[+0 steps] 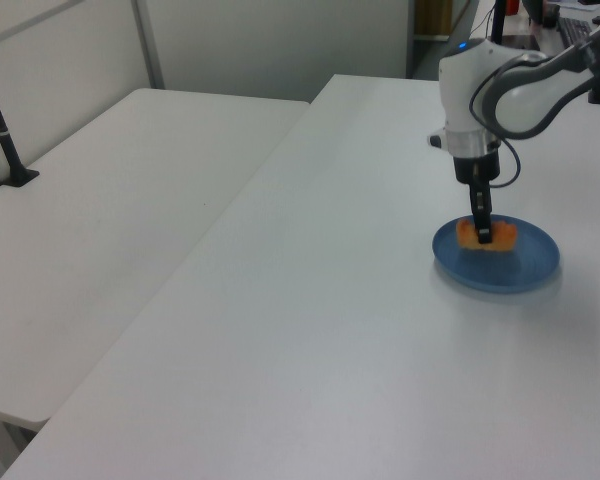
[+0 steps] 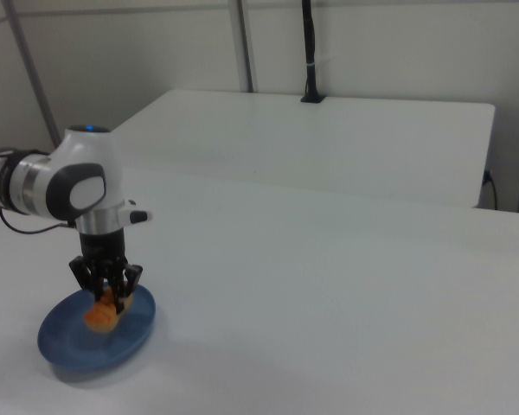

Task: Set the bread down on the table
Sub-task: 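Close the gripper on the bread roll and lift it off the plate, then carry the held bread roll away from the plate and lower it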

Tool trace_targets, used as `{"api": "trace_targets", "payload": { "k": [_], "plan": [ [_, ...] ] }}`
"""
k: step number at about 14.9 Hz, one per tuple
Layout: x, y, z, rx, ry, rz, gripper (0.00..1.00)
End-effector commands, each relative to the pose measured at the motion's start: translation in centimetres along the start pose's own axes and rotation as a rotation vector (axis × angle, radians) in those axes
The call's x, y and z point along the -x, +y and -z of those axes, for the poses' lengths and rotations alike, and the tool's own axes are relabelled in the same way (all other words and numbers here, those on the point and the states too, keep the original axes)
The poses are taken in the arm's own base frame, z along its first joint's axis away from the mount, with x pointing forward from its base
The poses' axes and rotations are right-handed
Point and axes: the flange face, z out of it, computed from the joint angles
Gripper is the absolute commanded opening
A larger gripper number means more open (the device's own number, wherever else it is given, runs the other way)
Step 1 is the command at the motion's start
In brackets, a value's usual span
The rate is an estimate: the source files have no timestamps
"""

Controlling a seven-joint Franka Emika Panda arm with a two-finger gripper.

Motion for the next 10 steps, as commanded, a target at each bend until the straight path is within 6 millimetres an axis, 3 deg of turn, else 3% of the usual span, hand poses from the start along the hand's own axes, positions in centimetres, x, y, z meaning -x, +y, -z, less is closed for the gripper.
{"api": "trace_targets", "payload": {
  "k": [1,4,7,10],
  "plan": [
    [1.9,1.7,7.0,-0.004,0.016,-0.043,0.39],
    [3.2,4.6,11.8,-0.016,0.030,-0.076,0.39],
    [5.0,9.0,16.6,-0.043,0.052,-0.074,0.39],
    [7.1,14.5,18.8,-0.051,0.090,-0.081,0.39]
  ]
}}
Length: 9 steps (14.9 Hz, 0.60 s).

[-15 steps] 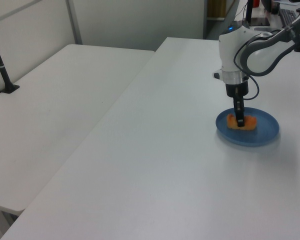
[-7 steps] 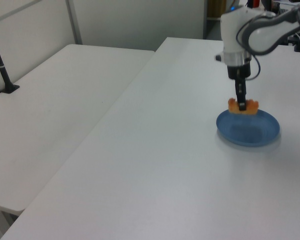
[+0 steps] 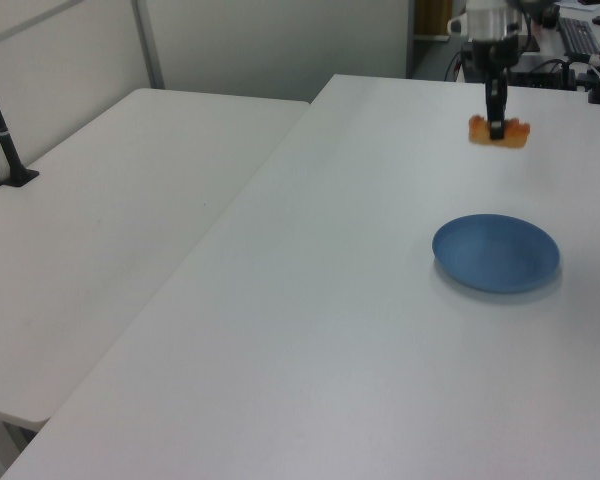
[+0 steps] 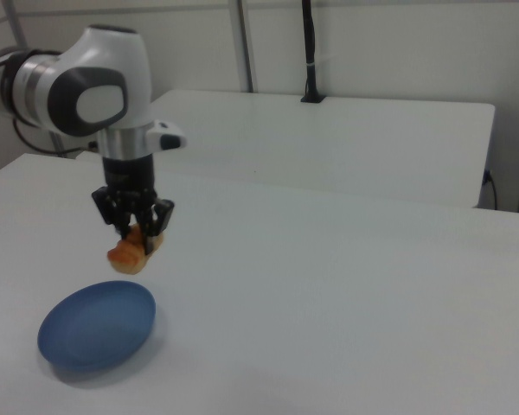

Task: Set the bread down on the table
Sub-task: 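Carry the held bread roll away from the plate and lower it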

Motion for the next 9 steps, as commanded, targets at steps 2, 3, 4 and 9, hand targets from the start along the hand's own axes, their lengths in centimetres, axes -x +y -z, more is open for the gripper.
{"api": "trace_targets", "payload": {
  "k": [2,3,4,9],
  "plan": [
    [2.3,8.2,2.9,-0.021,0.041,0.035,0.39],
    [2.8,10.1,2.7,-0.022,0.046,0.053,0.39],
    [3.4,11.9,2.5,-0.016,0.047,0.070,0.39],
    [4.9,22.8,-0.9,0.080,0.118,0.087,0.39]
  ]
}}
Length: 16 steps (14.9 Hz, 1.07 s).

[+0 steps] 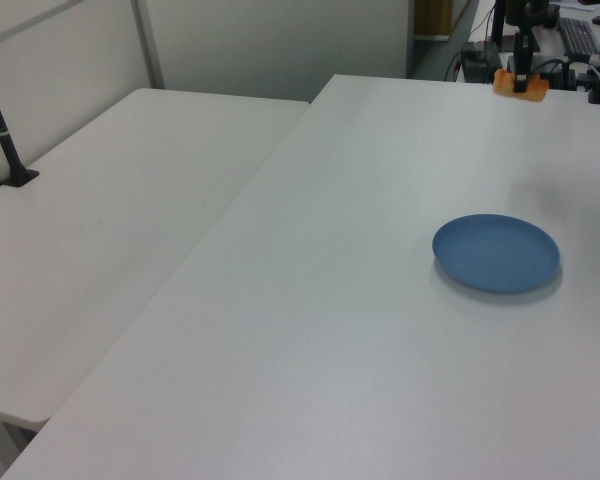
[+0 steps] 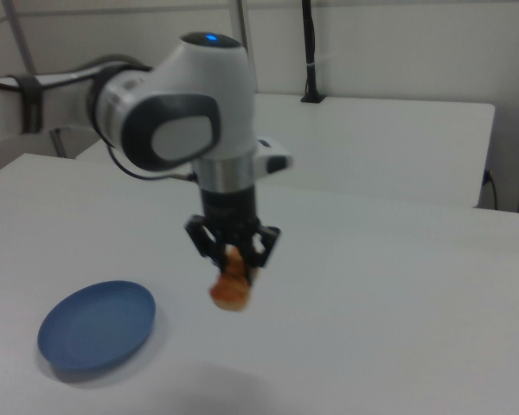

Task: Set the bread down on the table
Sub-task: 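Carry the held bread roll away from the plate and lower it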

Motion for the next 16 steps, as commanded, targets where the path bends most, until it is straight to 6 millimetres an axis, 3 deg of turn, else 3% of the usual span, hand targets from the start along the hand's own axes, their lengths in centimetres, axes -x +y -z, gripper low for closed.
{"api": "trace_targets", "payload": {
  "k": [1,3,5,8,12,16],
  "plan": [
    [1.2,6.2,-2.8,0.059,0.013,0.049,0.39],
    [2.2,9.1,-4.6,0.083,0.004,0.060,0.39],
    [2.6,12.7,-8.6,0.123,-0.025,0.080,0.39],
    [2.8,15.2,-12.1,0.167,-0.046,0.075,0.39],
    [2.7,17.0,-15.8,0.204,-0.063,0.065,0.40],
    [1.8,17.0,-17.9,0.215,-0.066,0.073,0.41]
  ]
}}
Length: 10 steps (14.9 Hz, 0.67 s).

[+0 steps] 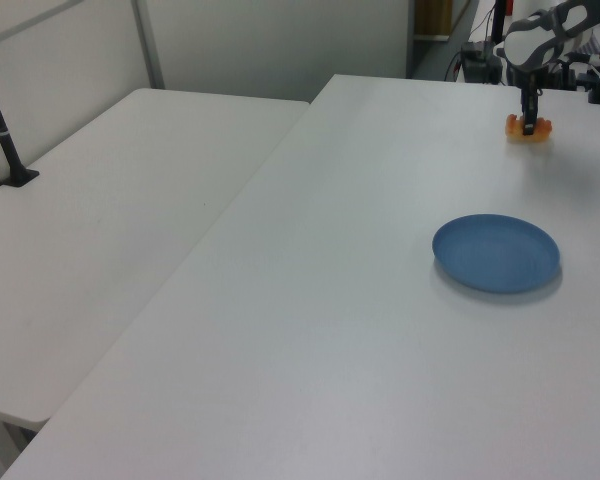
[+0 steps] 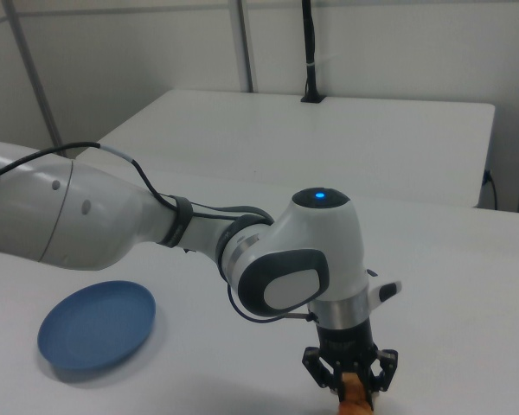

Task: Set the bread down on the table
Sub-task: 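Carry the held bread roll away from the plate and lower it, then open the gripper to release the bread roll onto the table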

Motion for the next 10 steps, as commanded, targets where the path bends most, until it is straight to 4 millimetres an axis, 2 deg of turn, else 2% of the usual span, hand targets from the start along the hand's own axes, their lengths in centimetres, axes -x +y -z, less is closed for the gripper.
{"api": "trace_targets", "payload": {
  "k": [1,2,4,7,9,10],
  "plan": [
    [-0.8,0.2,0.0,0.010,0.021,0.006,0.48],
    [-0.8,0.2,0.0,0.009,0.021,0.003,0.60],
    [-0.8,0.2,0.3,0.009,0.025,-0.003,1.00],
    [-1.2,-0.3,1.7,-0.001,0.054,-0.012,1.00],
    [-1.7,-0.7,4.4,-0.006,0.116,-0.097,1.00],
    [-2.3,-1.3,6.6,-0.010,0.155,-0.145,1.00]
  ]
}}
